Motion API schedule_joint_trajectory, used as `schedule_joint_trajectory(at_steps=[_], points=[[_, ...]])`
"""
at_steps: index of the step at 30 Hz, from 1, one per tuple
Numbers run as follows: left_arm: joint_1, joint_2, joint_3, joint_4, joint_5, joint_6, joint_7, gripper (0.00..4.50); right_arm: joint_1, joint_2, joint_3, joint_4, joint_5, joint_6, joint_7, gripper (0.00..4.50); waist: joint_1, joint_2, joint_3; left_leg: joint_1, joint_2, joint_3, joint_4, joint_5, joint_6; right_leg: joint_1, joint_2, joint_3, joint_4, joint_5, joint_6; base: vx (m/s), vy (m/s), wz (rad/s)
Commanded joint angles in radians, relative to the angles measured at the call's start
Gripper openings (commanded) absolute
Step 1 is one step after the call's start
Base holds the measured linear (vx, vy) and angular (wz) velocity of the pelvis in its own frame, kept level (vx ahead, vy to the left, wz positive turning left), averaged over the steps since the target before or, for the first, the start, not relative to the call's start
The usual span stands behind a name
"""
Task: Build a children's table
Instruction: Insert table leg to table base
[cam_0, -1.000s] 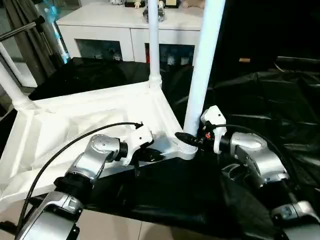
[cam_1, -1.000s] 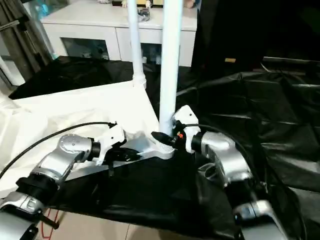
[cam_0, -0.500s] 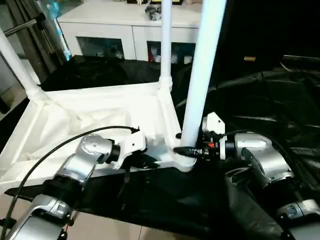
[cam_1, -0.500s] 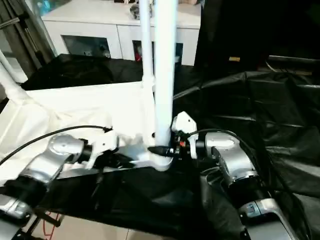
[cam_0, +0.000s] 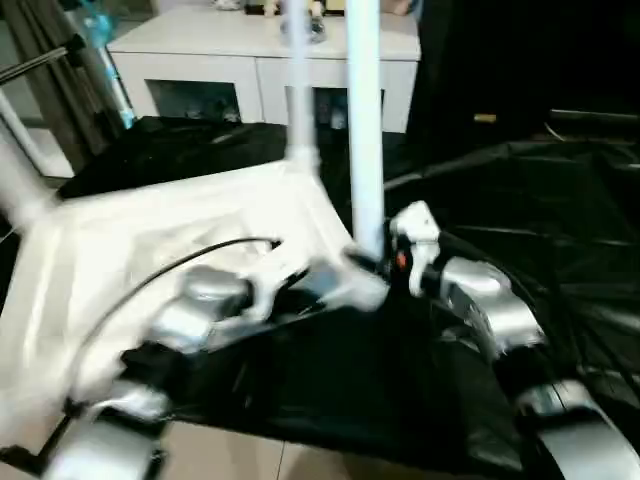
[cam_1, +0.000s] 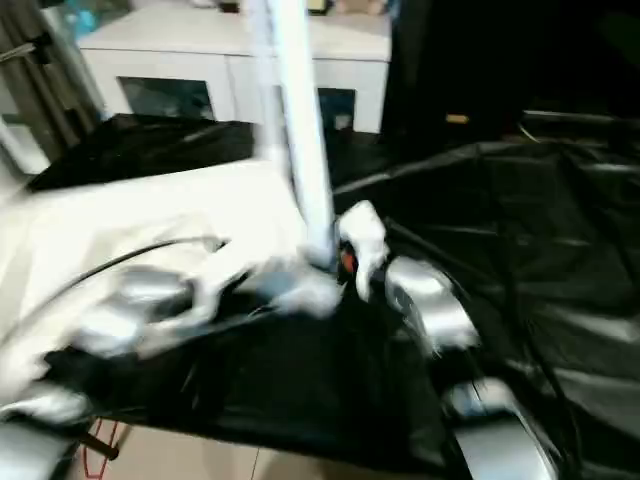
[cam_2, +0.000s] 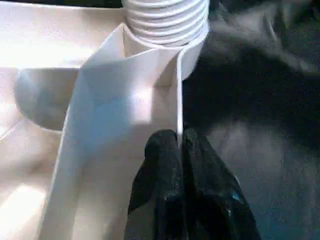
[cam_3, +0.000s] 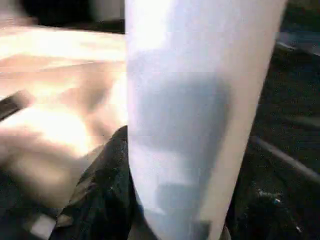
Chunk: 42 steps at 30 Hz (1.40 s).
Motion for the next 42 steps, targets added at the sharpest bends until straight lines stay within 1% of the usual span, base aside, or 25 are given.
schedule_joint_trajectory(at_steps=[1, 4, 6, 7, 8, 10, 13, 14, 15, 17, 18, 19, 20, 22, 23, 24, 25, 27, 28, 30, 35, 36, 37, 39, 42], points=[[-0.067, -0.034, -0.007, -0.046, 0.001, -0.005, 0.048, 0.00, 0.048, 0.054, 0.042, 0.156, -0.053, 0.084, -0.080, 1.89, 0.000, -0.001, -0.030, 0.007, 0.043, -0.029, -0.079, -0.498, -0.018, 0.011, -0.059, 0.033, -0.098, -0.527, -0.169, 0.000, 0.000, 0.00], [-0.085, -0.060, -0.021, 0.005, 0.061, -0.004, 0.141, 0.00, 0.015, 0.096, 0.013, 0.194, -0.036, 0.069, -0.153, 1.89, 0.013, -0.006, -0.032, 0.013, 0.041, -0.020, -0.074, -0.466, 0.008, 0.005, -0.058, 0.037, -0.103, -0.516, -0.169, 0.000, 0.000, 0.00], [-0.091, -0.065, -0.020, 0.031, 0.079, -0.013, 0.178, 0.00, 0.007, 0.107, 0.004, 0.197, -0.033, 0.065, -0.167, 1.89, 0.019, -0.005, -0.030, 0.019, 0.040, -0.018, -0.074, -0.471, 0.007, 0.002, -0.055, 0.035, -0.107, -0.529, -0.160, 0.000, 0.000, 0.00], [-0.095, -0.063, -0.022, 0.047, 0.090, -0.025, 0.195, 0.00, 0.005, 0.110, 0.000, 0.192, -0.030, 0.061, -0.166, 1.89, 0.021, -0.005, -0.030, 0.015, 0.041, -0.020, -0.076, -0.467, 0.007, 0.006, -0.056, 0.034, -0.105, -0.530, -0.157, 0.000, 0.000, 0.00], [-0.099, -0.057, -0.026, 0.063, 0.107, -0.047, 0.222, 0.00, 0.002, 0.115, -0.015, 0.189, -0.024, 0.043, -0.160, 1.89, 0.023, -0.003, -0.031, 0.001, 0.043, -0.026, -0.082, -0.455, 0.008, 0.016, -0.057, 0.033, -0.101, -0.519, -0.142, 0.000, 0.000, 0.00], [-0.094, -0.037, -0.038, 0.058, 0.122, -0.081, 0.228, 0.00, 0.004, 0.117, -0.044, 0.177, -0.006, 0.006, -0.148, 1.89, 0.025, -0.003, -0.033, 0.004, 0.046, -0.026, -0.083, -0.462, 0.005, 0.013, -0.058, 0.035, -0.102, -0.507, -0.139, 0.000, 0.000, 0.00], [-0.067, 0.003, -0.072, 0.029, 0.132, -0.178, 0.168, 0.00, 0.036, 0.103, -0.065, 0.112, 0.025, -0.016, -0.114, 1.89, 0.028, -0.002, -0.035, -0.002, 0.047, -0.026, -0.086, -0.452, 0.006, 0.019, -0.057, 0.037, -0.095, -0.448, -0.149, 0.000, 0.000, 0.00], [-0.047, 0.022, -0.079, 0.009, 0.122, -0.238, 0.111, 0.00, 0.058, 0.093, -0.076, 0.067, 0.038, -0.021, -0.095, 1.89, 0.031, 0.009, -0.036, 0.001, 0.049, -0.025, -0.086, -0.449, 0.007, 0.017, -0.057, 0.039, -0.094, -0.418, -0.160, 0.000, 0.000, 0.00], [-0.042, 0.027, -0.081, 0.004, 0.119, -0.254, 0.096, 0.00, 0.064, 0.091, -0.079, 0.056, 0.041, -0.022, -0.090, 1.89, 0.029, 0.001, -0.039, -0.006, 0.048, -0.024, -0.086, -0.429, 0.013, 0.025, -0.057, 0.039, -0.090, -0.373, -0.170, 0.000, 0.000, 0.00], [-0.018, 0.058, -0.082, -0.010, 0.103, -0.320, 0.027, 0.00, 0.102, 0.076, -0.099, -0.031, 0.076, -0.025, -0.053, 1.89, 0.028, 0.005, -0.044, -0.009, 0.050, -0.020, -0.083, -0.380, 0.021, 0.029, -0.055, 0.040, -0.081, -0.286, -0.195, 0.000, 0.000, 0.00], [-0.010, 0.079, -0.086, -0.011, 0.096, -0.347, -0.014, 0.00, 0.119, 0.067, -0.113, -0.078, 0.101, -0.020, -0.037, 1.89, 0.029, 0.012, -0.049, -0.005, 0.051, -0.016, -0.079, -0.342, 0.027, 0.030, -0.054, 0.041, -0.075, -0.216, -0.218, 0.078, -0.015, 0.04], [-0.008, 0.085, -0.087, -0.011, 0.095, -0.356, -0.024, 0.00, 0.123, 0.064, -0.116, -0.089, 0.106, -0.019, -0.034, 1.89, 0.031, 0.010, -0.049, -0.005, 0.050, -0.014, -0.077, -0.317, 0.037, 0.032, -0.053, 0.042, -0.073, -0.176, -0.227, 0.058, -0.012, 0.06], [-0.004, 0.096, -0.091, -0.006, 0.092, -0.380, -0.045, 0.00, 0.130, 0.062, -0.124, -0.109, 0.116, -0.020, -0.026, 1.89, 0.030, 0.010, -0.055, -0.012, 0.050, -0.015, -0.072, -0.253, 0.053, 0.040, -0.053, 0.041, -0.057, -0.075, -0.252, 0.056, -0.008, 0.02], [-0.001, 0.119, -0.090, 0.013, 0.092, -0.427, -0.056, 0.00, 0.142, 0.055, -0.137, -0.142, 0.127, -0.028, -0.008, 1.89, 0.031, 0.010, -0.066, -0.012, 0.047, -0.012, -0.056, -0.139, 0.090, 0.044, -0.052, 0.039, -0.038, 0.077, -0.282, 0.025, -0.001, 0.00], [0.000, 0.126, -0.087, 0.020, 0.089, -0.439, -0.055, 0.00, 0.145, 0.051, -0.143, -0.154, 0.136, -0.028, 0.003, 1.89, 0.033, 0.011, -0.069, -0.018, 0.045, -0.012, -0.049, -0.065, 0.122, 0.045, -0.051, 0.037, -0.028, 0.169, -0.298, 0.000, 0.000, 0.00], [0.000, 0.126, -0.087, 0.020, 0.089, -0.439, -0.055, 0.00, 0.145, 0.051, -0.143, -0.154, 0.136, -0.028, 0.003, 1.89, 0.034, 0.012, -0.068, -0.019, 0.044, -0.009, -0.045, -0.041, 0.149, 0.041, -0.050, 0.035, -0.025, 0.207, -0.306, 0.057, 0.001, 0.01], [0.004, 0.129, -0.068, 0.021, 0.053, -0.418, -0.088, 0.28, 0.151, 0.048, -0.153, -0.173, 0.150, -0.027, 0.014, 1.89, 0.035, 0.005, -0.067, -0.018, 0.047, -0.008, -0.045, -0.041, 0.157, 0.041, -0.051, 0.034, -0.026, 0.201, -0.311, 0.000, 0.000, 0.00], [0.010, 0.133, -0.036, 0.011, 0.002, -0.384, -0.129, 0.57, 0.158, 0.043, -0.161, -0.200, 0.171, -0.016, 0.038, 1.89, 0.042, 0.007, -0.064, -0.018, 0.052, -0.006, -0.046, -0.063, 0.159, 0.040, -0.053, 0.033, -0.028, 0.118, -0.315, 0.000, 0.000, 0.00], [0.016, 0.134, -0.008, -0.012, -0.039, -0.359, -0.159, 0.57, 0.161, 0.041, -0.159, -0.216, 0.176, -0.013, 0.048, 1.89, 0.043, -0.006, -0.063, -0.018, 0.055, -0.004, -0.047, -0.064, 0.156, 0.037, -0.051, 0.033, -0.028, 0.097, -0.317, 0.000, 0.000, 0.00], [0.020, 0.138, 0.050, -0.067, -0.126, -0.321, -0.202, 0.70, 0.168, 0.043, -0.148, -0.258, 0.185, -0.001, 0.066, 1.89, 0.050, 0.002, -0.059, -0.015, 0.057, -0.002, -0.049, -0.089, 0.140, 0.033, -0.054, 0.034, -0.028, 0.040, -0.323, 0.000, 0.000, 0.00], [-0.045, 0.145, 0.124, -0.076, -0.223, -0.236, -0.221, 0.85, 0.164, 0.050, -0.127, -0.301, 0.180, 0.008, 0.082, 1.89, 0.053, -0.004, -0.054, -0.015, 0.051, 0.001, -0.050, -0.125, 0.110, 0.032, -0.051, 0.037, -0.031, -0.023, -0.305, 0.000, 0.000, 0.00], [-0.115, 0.120, 0.156, 0.005, -0.194, -0.214, -0.098, 0.85, 0.164, 0.052, -0.120, -0.308, 0.173, 0.004, 0.080, 1.89, 0.054, 0.003, -0.054, -0.014, 0.050, 0.001, -0.049, -0.128, 0.105, 0.031, -0.052, 0.039, -0.032, -0.034, -0.298, 0.000, 0.000, 0.00], [-0.173, 0.098, 0.179, 0.072, -0.166, -0.202, 0.009, 0.85, 0.165, 0.054, -0.114, -0.313, 0.168, 0.002, 0.078, 1.89, 0.048, 0.000, -0.050, -0.016, 0.046, 0.004, -0.049, -0.144, 0.101, 0.027, -0.046, 0.039, -0.036, -0.044, -0.292, 0.000, 0.000, 0.00], [-0.262, 0.060, 0.202, 0.164, -0.128, -0.174, 0.178, 0.85, 0.167, 0.053, -0.101, -0.320, 0.157, -0.002, 0.082, 1.89, 0.055, -0.012, -0.050, -0.018, 0.045, -0.003, -0.047, -0.165, 0.078, 0.036, -0.055, 0.040, -0.039, -0.085, -0.272, 0.000, 0.000, 0.00], [-0.323, 0.027, 0.210, 0.213, -0.113, -0.149, 0.290, 0.85, 0.169, 0.050, -0.088, -0.326, 0.143, -0.006, 0.090, 1.89, 0.062, -0.014, -0.051, -0.017, 0.047, -0.007, -0.044, -0.140, 0.067, 0.037, -0.056, 0.040, -0.037, -0.085, -0.261, 0.000, 0.000, 0.00]])
